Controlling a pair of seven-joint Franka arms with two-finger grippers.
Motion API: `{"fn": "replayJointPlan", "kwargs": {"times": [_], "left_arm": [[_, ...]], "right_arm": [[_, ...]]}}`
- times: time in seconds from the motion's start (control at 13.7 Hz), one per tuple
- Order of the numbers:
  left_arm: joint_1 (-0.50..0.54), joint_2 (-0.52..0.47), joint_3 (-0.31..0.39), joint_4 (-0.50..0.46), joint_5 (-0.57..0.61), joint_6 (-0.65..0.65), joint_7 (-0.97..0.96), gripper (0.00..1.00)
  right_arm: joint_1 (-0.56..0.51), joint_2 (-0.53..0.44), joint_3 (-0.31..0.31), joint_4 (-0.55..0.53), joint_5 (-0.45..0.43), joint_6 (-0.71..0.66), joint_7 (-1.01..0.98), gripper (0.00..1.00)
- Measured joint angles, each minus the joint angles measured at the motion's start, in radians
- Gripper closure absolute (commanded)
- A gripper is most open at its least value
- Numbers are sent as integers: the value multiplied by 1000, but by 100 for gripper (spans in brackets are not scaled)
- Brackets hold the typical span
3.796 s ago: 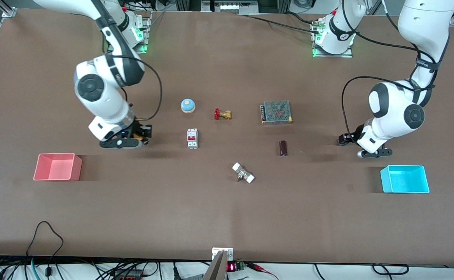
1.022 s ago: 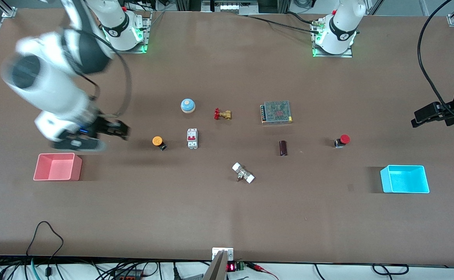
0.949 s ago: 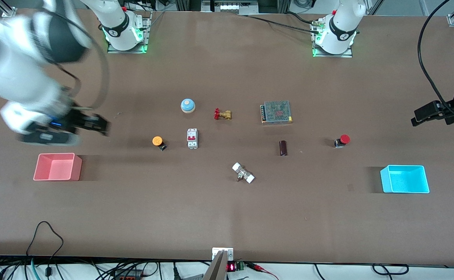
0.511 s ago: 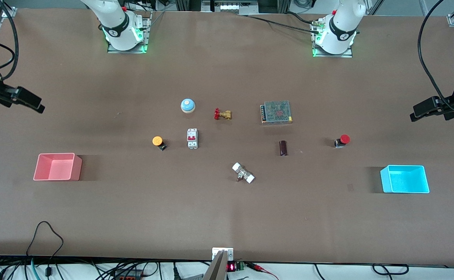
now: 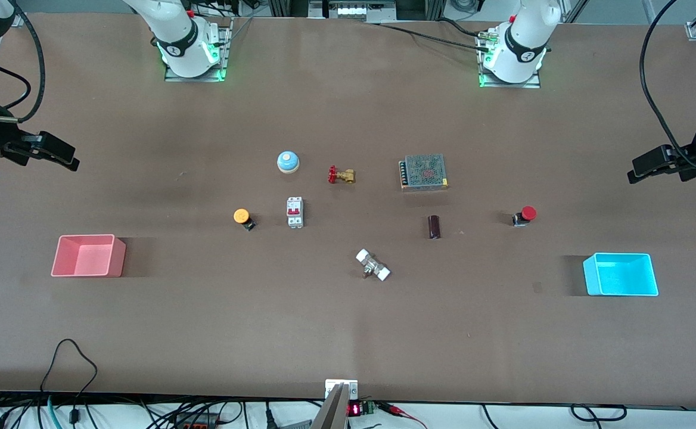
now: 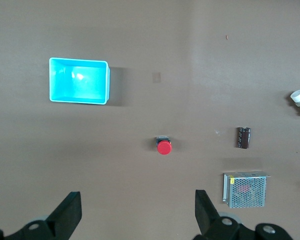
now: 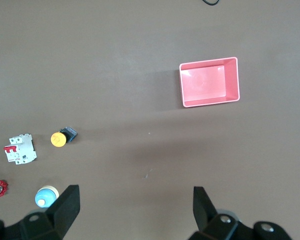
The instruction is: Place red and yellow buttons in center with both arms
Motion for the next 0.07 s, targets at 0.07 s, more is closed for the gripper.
{"fn": "replayJointPlan", "kwargs": {"times": [0.07], "left_arm": [[0,0,0,0,0,0,0,0]], "right_arm": [[0,0,0,0,0,0,0,0]]}}
